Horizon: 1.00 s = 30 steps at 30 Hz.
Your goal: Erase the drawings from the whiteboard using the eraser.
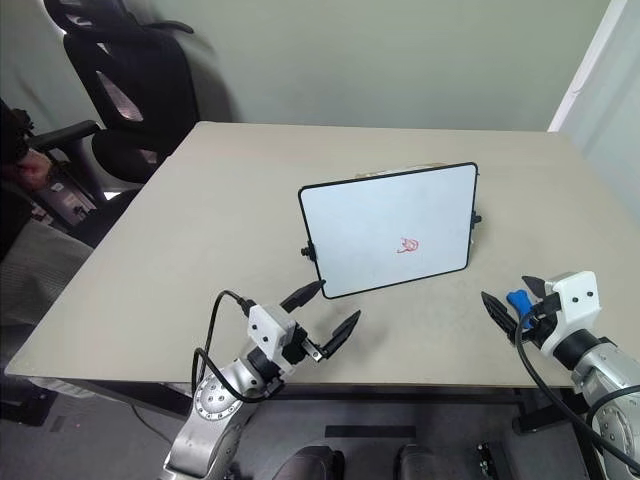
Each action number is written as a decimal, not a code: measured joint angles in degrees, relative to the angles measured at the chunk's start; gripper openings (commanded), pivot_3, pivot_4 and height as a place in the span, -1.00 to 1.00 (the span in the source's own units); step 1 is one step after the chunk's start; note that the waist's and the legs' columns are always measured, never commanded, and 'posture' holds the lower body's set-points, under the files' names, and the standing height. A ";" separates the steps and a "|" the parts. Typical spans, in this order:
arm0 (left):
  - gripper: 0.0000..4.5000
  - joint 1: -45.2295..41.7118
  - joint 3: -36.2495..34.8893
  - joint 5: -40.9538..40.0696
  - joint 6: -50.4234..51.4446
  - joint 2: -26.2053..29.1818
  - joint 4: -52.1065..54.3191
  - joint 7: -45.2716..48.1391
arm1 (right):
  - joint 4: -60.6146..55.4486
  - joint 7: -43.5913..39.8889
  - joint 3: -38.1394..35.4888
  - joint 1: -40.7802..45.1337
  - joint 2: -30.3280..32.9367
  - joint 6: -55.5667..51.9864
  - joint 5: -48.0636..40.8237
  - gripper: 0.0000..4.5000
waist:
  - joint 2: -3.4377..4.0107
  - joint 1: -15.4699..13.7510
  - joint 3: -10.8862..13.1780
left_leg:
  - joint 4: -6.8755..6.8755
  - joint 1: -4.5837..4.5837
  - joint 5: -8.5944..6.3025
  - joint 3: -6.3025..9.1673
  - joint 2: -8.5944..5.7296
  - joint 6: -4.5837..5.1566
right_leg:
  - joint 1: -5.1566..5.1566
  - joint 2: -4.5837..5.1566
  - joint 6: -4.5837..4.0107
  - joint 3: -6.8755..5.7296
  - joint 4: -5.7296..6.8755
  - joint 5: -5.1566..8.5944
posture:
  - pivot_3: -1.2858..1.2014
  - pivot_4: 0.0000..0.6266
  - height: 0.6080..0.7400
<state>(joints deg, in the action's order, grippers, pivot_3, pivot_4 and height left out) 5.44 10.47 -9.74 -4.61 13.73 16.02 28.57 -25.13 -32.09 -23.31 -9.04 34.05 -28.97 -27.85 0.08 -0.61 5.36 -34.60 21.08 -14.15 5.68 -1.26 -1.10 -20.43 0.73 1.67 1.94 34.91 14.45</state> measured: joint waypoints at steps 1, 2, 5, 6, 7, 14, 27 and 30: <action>1.00 0.00 0.00 0.00 0.00 0.00 0.01 -0.01 | 0.00 0.00 0.00 0.00 0.00 0.00 0.00 0.99 | 0.00 0.00 0.00 | 0.00 0.00 0.00 0.00 0.00 0.00 | 0.00 0.00 0.00 0.00 0.00 0.00 | 0.03 -0.52 0.99; 1.00 0.00 -0.03 0.04 0.00 0.07 0.12 -0.07 | 0.05 -0.01 0.06 0.08 0.00 0.00 0.01 0.99 | 0.00 0.00 0.00 | 0.00 0.00 0.00 0.00 0.00 0.00 | 0.00 0.00 0.00 0.00 0.01 0.00 | 0.03 -0.52 0.99; 1.00 -0.20 -0.15 0.27 -0.03 0.63 0.55 -0.12 | 0.12 -0.01 0.38 0.55 0.00 0.01 0.05 0.99 | 0.00 0.01 0.00 | 0.00 -0.01 0.00 0.00 0.00 0.00 | 0.00 -0.01 0.00 0.00 0.00 0.00 | 0.03 -0.52 0.99; 1.00 -0.34 -0.18 0.27 -0.03 0.67 0.55 -0.12 | 0.13 0.00 0.40 0.64 0.00 0.01 0.05 0.99 | 0.00 0.00 0.00 | 0.00 0.00 0.00 0.00 0.00 0.00 | 0.00 0.00 0.00 0.00 0.00 0.00 | 0.03 -0.52 0.99; 1.00 -0.68 -0.16 0.30 -0.02 0.74 0.53 -0.04 | 0.12 0.01 0.40 0.76 -0.01 0.01 0.04 0.99 | 0.00 0.00 0.00 | 0.00 0.00 0.00 0.00 0.00 0.00 | 0.00 0.00 0.00 0.00 0.00 0.00 | 0.03 -0.52 0.99; 1.00 -1.58 0.05 0.96 0.04 0.78 -0.28 0.02 | 0.12 1.65 2.07 1.49 -0.14 -1.40 1.05 0.99 | -0.02 0.06 0.01 | 0.00 -0.01 0.00 0.00 0.01 0.00 | -0.01 0.00 0.00 0.00 0.01 0.00 | 0.03 -0.52 0.99; 1.00 -1.85 0.39 1.18 -0.22 0.47 -2.80 -0.14 | 3.12 3.08 3.75 7.69 6.73 -19.59 -0.14 0.99 | -0.03 -0.01 0.02 | 0.00 0.01 0.07 -0.01 0.00 -0.11 | 0.04 0.00 0.02 0.00 0.00 0.00 | 0.03 -0.52 0.99; 1.00 -1.75 0.42 1.20 -0.27 0.38 -2.80 -0.19 | 5.38 3.06 3.74 9.62 7.11 -22.55 -0.56 0.99 | -0.02 -0.01 0.02 | 0.02 0.00 0.08 -0.02 0.01 -0.12 | 0.03 0.00 0.02 0.00 0.01 0.00 | 0.03 -0.52 0.99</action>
<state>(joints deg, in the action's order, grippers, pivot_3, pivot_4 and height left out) 3.68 10.89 -8.54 -4.88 14.11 13.22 28.38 -19.74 -29.04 -19.56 0.58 41.15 -51.52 -28.41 0.05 -0.61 5.38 -34.58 21.08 -14.07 5.66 -1.25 -1.22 -20.40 0.73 1.69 1.95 34.93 14.45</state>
